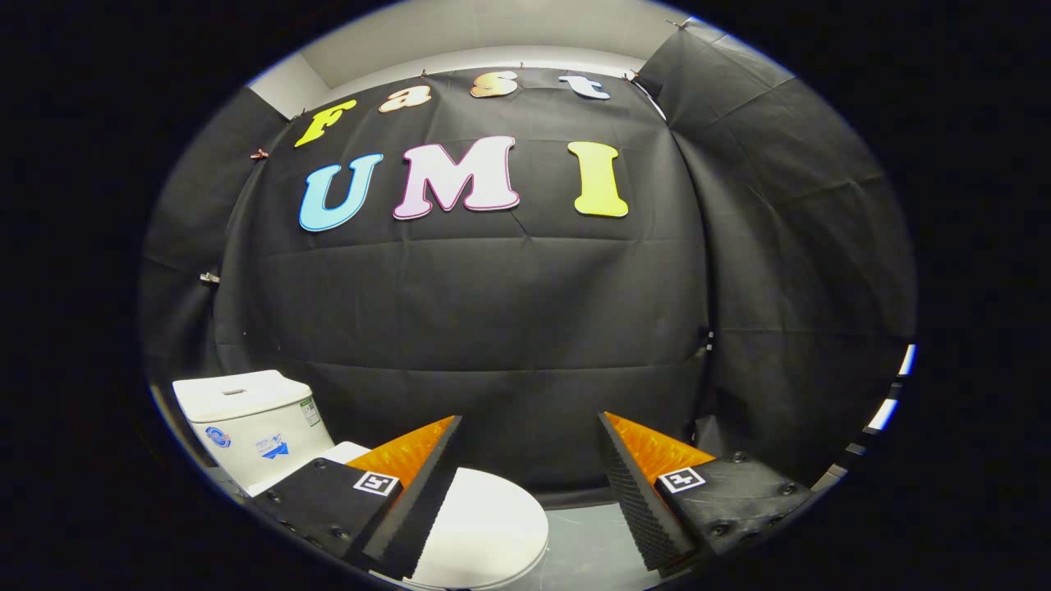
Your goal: Open the toilet lid.
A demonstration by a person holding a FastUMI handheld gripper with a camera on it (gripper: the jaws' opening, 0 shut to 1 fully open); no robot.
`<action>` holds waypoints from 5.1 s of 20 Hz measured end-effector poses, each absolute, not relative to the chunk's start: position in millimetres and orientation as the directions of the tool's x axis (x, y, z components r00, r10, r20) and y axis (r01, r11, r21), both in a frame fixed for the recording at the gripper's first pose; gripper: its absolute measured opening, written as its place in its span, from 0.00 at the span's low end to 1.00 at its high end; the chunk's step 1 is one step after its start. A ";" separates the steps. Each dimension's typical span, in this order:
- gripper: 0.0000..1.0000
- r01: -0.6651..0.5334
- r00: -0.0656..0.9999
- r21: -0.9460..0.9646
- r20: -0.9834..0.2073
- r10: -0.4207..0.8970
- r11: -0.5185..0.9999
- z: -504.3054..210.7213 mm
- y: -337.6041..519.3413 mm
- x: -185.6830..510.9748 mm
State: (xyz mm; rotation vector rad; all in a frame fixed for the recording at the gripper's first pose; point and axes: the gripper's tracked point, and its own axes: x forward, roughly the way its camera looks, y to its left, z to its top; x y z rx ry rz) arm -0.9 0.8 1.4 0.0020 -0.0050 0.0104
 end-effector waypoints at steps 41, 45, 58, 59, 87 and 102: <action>0.98 -0.062 0.998 0.042 0.004 0.061 0.997 37.3 16.3 -11.2; 0.98 -0.036 0.999 0.045 -0.032 0.037 0.998 23.3 13.3 -14.3; 0.98 0.069 0.957 0.153 -0.288 -0.022 0.986 -114.6 -11.3 -56.0; 0.98 0.074 0.951 0.160 -0.310 -0.021 0.984 -124.7 -13.3 -58.4; 0.45 0.360 0.759 0.795 -0.554 0.342 0.488 -268.3 24.4 -101.6; 0.17 0.378 0.770 0.845 -0.513 0.378 0.379 -267.3 21.7 -94.2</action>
